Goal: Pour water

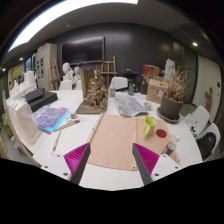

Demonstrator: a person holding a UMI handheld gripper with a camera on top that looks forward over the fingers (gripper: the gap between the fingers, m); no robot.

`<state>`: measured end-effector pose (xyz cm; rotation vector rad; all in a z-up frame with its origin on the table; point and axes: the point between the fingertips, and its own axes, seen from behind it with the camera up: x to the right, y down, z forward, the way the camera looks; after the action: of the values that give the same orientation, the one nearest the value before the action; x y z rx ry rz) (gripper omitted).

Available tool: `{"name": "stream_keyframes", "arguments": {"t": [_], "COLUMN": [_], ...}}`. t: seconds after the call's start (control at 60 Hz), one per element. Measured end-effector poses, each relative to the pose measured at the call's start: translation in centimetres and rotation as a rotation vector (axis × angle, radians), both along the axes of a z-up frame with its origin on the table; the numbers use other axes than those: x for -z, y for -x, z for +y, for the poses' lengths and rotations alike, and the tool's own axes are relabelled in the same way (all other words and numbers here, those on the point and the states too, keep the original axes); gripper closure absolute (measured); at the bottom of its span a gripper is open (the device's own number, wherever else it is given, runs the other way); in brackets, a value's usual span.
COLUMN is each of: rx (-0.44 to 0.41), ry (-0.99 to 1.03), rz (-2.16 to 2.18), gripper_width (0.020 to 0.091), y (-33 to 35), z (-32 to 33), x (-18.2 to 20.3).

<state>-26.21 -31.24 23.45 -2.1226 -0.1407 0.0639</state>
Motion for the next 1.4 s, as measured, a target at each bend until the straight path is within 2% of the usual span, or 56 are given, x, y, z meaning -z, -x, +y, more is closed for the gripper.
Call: {"name": "stream_keyframes", "arguments": {"t": [0.167,0.5,0.917,0.967,1.0,1.15,1.233,1.4], "rx": [0.066,0.234,0.312,0.306,0.302,0.292,0.282,0.267], "ry": [0.01,-0.038,-0.112,-0.115,-0.121,-0.174,-0.175,-0.181], "rz": [-0.001,-0.08,-0.004,0.011,0.016,0.007,0.004,-0.007], "gripper_width": [0.0243,0.0242,0.0251,0.0288,0.0339,0.0664,0.0692,0.0825], "y": [-4.1,-20.7,-28.9,-29.0,-29.1,-29.8,-29.5,-29.2], "z": [0.3,1.5,11.1,11.9,12.4,14.2,14.2,14.4], "x": [2.0,10.2,18.1,18.7,19.0,18.5,18.6,18.5]}}
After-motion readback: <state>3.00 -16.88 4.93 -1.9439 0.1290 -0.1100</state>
